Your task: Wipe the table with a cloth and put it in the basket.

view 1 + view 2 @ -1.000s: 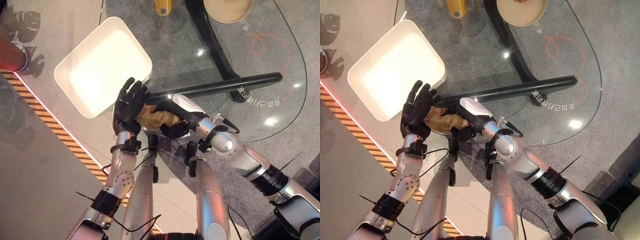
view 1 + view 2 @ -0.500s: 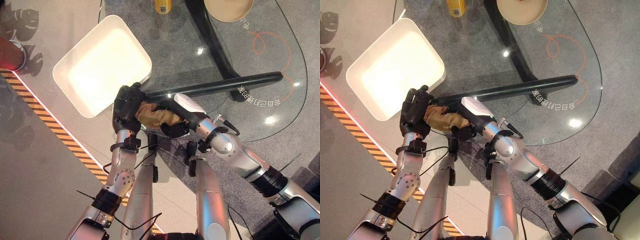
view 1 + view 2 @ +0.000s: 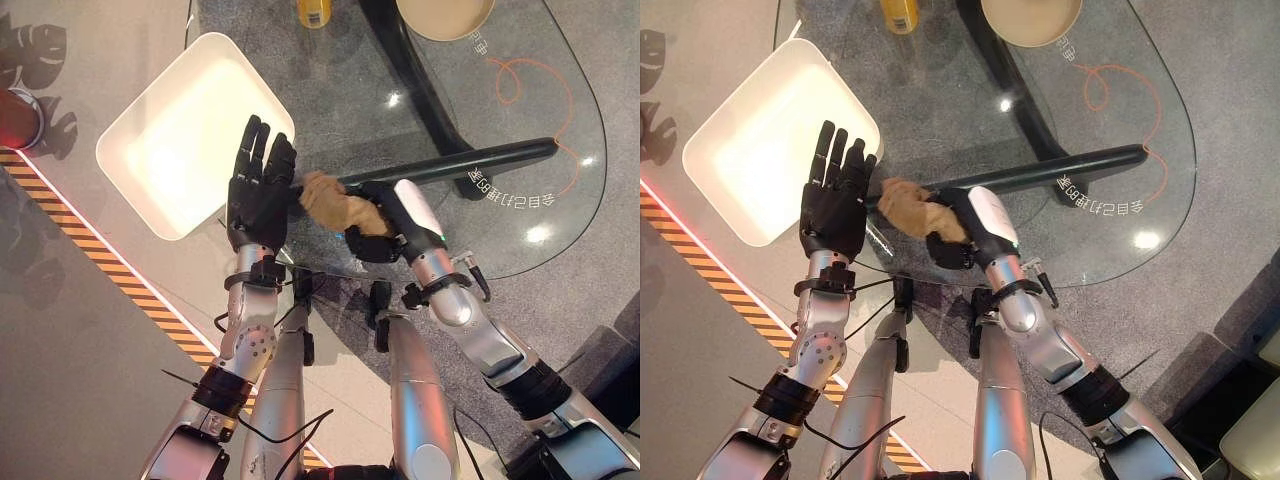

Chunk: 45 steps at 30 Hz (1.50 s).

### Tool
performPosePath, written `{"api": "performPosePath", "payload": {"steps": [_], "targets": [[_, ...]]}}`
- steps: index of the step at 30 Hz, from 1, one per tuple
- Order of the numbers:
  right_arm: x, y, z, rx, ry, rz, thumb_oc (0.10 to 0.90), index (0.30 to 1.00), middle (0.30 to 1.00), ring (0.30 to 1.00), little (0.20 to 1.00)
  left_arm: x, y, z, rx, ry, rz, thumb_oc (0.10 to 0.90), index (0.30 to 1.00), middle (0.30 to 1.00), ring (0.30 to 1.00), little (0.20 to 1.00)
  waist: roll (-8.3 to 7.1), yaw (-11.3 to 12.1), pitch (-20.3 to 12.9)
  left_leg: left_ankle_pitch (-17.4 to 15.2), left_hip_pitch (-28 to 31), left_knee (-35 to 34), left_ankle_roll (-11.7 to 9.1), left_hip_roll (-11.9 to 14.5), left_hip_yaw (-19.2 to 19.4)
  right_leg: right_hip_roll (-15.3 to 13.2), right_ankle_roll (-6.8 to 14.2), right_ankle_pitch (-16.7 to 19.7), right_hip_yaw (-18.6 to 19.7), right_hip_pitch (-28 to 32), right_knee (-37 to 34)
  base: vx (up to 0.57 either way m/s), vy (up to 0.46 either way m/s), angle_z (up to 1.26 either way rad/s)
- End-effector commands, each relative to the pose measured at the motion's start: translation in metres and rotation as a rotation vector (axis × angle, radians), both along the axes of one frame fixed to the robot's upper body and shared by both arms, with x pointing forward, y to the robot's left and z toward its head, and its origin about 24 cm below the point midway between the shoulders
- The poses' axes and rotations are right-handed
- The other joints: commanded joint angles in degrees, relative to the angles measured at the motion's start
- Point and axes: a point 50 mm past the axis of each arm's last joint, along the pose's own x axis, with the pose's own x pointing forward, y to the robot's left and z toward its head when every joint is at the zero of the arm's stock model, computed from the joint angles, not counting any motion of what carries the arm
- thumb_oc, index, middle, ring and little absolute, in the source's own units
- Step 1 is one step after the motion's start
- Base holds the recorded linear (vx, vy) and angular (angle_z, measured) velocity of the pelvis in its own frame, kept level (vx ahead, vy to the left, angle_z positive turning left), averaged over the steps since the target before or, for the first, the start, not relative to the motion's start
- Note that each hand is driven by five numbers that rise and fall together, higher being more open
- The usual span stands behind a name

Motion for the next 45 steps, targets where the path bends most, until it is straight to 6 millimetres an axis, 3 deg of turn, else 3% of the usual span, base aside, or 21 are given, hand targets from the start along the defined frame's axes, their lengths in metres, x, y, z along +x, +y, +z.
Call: {"api": "performPosePath", "payload": {"steps": [1, 11, 19, 26, 45], "targets": [[-0.026, 0.025, 0.070, 0.251, -0.367, 0.199, 0.100, 0.300, 0.300, 0.300, 0.200, -0.016, 0.006, 0.041, 0.008, -0.272, 0.017, 0.800, 0.900, 0.900, 0.900, 0.900, -1.59, -0.5, -1.4, -7.9, -0.2, 8.9, 5.2, -4.5, 4.0, 6.1, 0.2, 9.7, 3.1, 3.8, -15.8, 0.00, 0.000, 0.00], [-0.038, 0.020, 0.084, 0.421, -0.459, 0.255, 0.100, 0.300, 0.300, 0.300, 0.200, -0.015, 0.006, 0.039, 0.021, -0.263, -0.012, 0.800, 0.900, 0.900, 0.900, 0.900, -1.30, -0.8, -1.4, -8.0, -0.3, 8.9, 5.2, -4.2, 4.4, 6.1, 0.4, 9.8, 3.3, 3.5, -15.8, 0.00, 0.003, -0.01], [-0.043, 0.027, 0.092, 0.423, -0.483, 0.327, 0.100, 0.300, 0.300, 0.300, 0.200, -0.014, -0.010, 0.038, 0.128, -0.267, -0.156, 0.800, 0.900, 0.900, 0.900, 0.900, -1.02, -0.8, -1.4, -8.0, -0.7, 9.0, 5.4, -4.2, 4.7, 5.9, 0.4, 10.0, 3.3, 3.1, -16.0, 0.00, 0.000, 0.00], [-0.044, 0.033, 0.096, 0.386, -0.473, 0.371, 0.100, 0.300, 0.300, 0.300, 0.200, -0.016, -0.025, 0.025, 0.240, -0.239, -0.325, 0.800, 0.900, 0.900, 0.900, 0.900, -0.55, -0.6, -1.4, -7.6, -0.6, 8.3, 5.5, -4.2, 5.1, 5.9, 0.4, 10.3, 3.2, 3.0, -16.5, 0.00, 0.009, 0.00], [-0.050, 0.043, 0.099, 0.316, -0.506, 0.426, 0.100, 0.300, 0.300, 0.300, 0.200, -0.029, -0.045, 0.022, 0.269, -0.296, -0.570, 0.800, 0.900, 0.900, 0.900, 0.900, -0.17, -0.2, -1.4, -7.5, -1.5, 7.9, 5.8, -4.2, 5.1, 5.8, 0.6, 10.8, 3.0, 1.8, -16.5, 0.00, 0.002, 0.00]]}}
